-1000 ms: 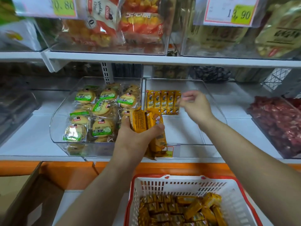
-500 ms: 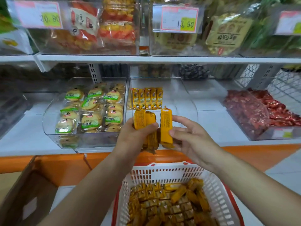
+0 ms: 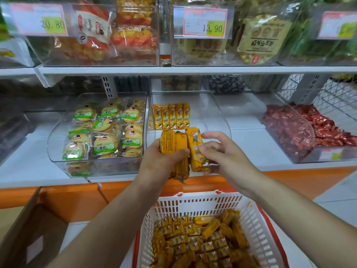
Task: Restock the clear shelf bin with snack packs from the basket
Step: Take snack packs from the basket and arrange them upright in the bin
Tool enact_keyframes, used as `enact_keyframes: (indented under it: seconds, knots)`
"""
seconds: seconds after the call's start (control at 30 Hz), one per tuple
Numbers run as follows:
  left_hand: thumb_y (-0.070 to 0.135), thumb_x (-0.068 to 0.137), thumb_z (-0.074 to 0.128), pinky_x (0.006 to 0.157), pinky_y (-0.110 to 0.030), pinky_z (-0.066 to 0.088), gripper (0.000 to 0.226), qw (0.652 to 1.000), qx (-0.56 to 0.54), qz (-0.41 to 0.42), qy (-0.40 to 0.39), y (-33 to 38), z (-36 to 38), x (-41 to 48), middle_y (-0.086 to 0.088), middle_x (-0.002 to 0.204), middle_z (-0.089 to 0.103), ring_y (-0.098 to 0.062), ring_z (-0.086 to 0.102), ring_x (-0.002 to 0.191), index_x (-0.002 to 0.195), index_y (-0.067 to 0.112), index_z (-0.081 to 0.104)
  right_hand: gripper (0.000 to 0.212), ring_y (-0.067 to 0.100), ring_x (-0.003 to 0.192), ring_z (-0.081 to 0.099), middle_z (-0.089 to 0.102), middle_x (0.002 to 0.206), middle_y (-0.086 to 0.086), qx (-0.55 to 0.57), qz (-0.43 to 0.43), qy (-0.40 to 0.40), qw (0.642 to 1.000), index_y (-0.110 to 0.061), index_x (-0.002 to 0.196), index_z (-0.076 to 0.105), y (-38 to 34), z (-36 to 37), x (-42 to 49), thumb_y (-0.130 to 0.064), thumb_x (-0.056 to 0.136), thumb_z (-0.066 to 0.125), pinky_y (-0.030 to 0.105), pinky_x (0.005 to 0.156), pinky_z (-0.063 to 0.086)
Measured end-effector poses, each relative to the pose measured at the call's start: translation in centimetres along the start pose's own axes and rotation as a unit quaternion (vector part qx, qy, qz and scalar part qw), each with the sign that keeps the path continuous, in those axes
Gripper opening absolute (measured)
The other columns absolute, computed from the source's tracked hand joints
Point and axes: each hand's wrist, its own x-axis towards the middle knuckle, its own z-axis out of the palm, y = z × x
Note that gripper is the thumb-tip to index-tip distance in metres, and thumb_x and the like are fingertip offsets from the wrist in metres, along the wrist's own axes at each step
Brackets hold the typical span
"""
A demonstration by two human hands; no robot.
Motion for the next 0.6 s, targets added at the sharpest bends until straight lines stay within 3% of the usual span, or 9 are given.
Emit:
enact_keyframes:
  seconds: [0.1,0.17,0.23,0.33,0.47,0.6]
  knots:
    - [0.017,0.088,0.077,0.052,-0.034,0.059,0.028,1.000,0.002,0.010,-0.001,0.9,-1.1,1.0,-0.010,0.097,0.080,-0.028,0.079,0.083,0.114,0.016,0.066,0.055,0.015,0.070,0.064,0.066,0.079,-0.008,-0.019,-0.012,-0.030,0.999,-0.041,0.131,0.052,-1.3,-0.7,2.2,-0.011,0.089,0.071,0.026,0.057,0.052]
    - [0.018,0.091,0.075,0.052,-0.033,0.059,0.028,1.000,0.005,0.025,0.013,1.6,-2.2,1.7,-0.006,0.095,0.081,-0.024,0.079,0.083,0.117,0.016,0.065,0.054,0.020,0.063,0.061,0.062,0.069,-0.006,-0.056,-0.013,-0.035,0.998,-0.037,0.130,0.055,-2.6,-1.2,4.6,-0.002,0.089,0.066,0.031,0.056,0.054]
    - [0.017,0.092,0.074,0.053,-0.032,0.059,0.027,0.998,0.002,0.043,0.042,2.1,-3.5,2.5,-0.006,0.096,0.080,-0.022,0.079,0.083,0.117,0.016,0.065,0.048,0.022,0.060,0.061,0.061,0.072,0.000,-0.111,-0.017,-0.014,0.994,-0.029,0.125,0.057,-3.7,-1.6,7.7,0.000,0.087,0.067,0.037,0.059,0.058]
    - [0.016,0.091,0.076,0.051,-0.031,0.059,0.025,0.996,-0.005,0.055,0.071,2.4,-4.9,3.3,-0.004,0.093,0.079,-0.022,0.079,0.081,0.113,0.020,0.066,0.049,0.023,0.067,0.062,0.057,0.079,0.006,-0.234,-0.041,0.049,0.970,-0.022,0.119,0.052,-3.9,-2.4,12.7,-0.003,0.082,0.076,0.040,0.067,0.055]
    - [0.017,0.091,0.075,0.052,-0.034,0.060,0.024,0.996,0.026,0.057,0.071,1.9,-5.7,4.1,-0.001,0.094,0.080,-0.019,0.079,0.080,0.112,0.022,0.066,0.055,0.027,0.076,0.063,0.061,0.080,0.004,-0.380,-0.034,0.083,0.921,-0.015,0.128,0.053,-1.2,-3.2,19.3,-0.003,0.079,0.078,0.044,0.076,0.055]
    - [0.015,0.091,0.075,0.055,-0.038,0.062,0.026,0.996,0.034,0.051,0.059,1.3,-6.3,4.5,0.001,0.096,0.080,-0.020,0.079,0.081,0.112,0.023,0.064,0.045,0.034,0.104,0.064,0.069,0.108,0.013,-0.462,-0.044,0.176,0.868,-0.017,0.126,0.057,2.8,-3.4,23.8,-0.004,0.084,0.066,0.028,0.075,0.044]
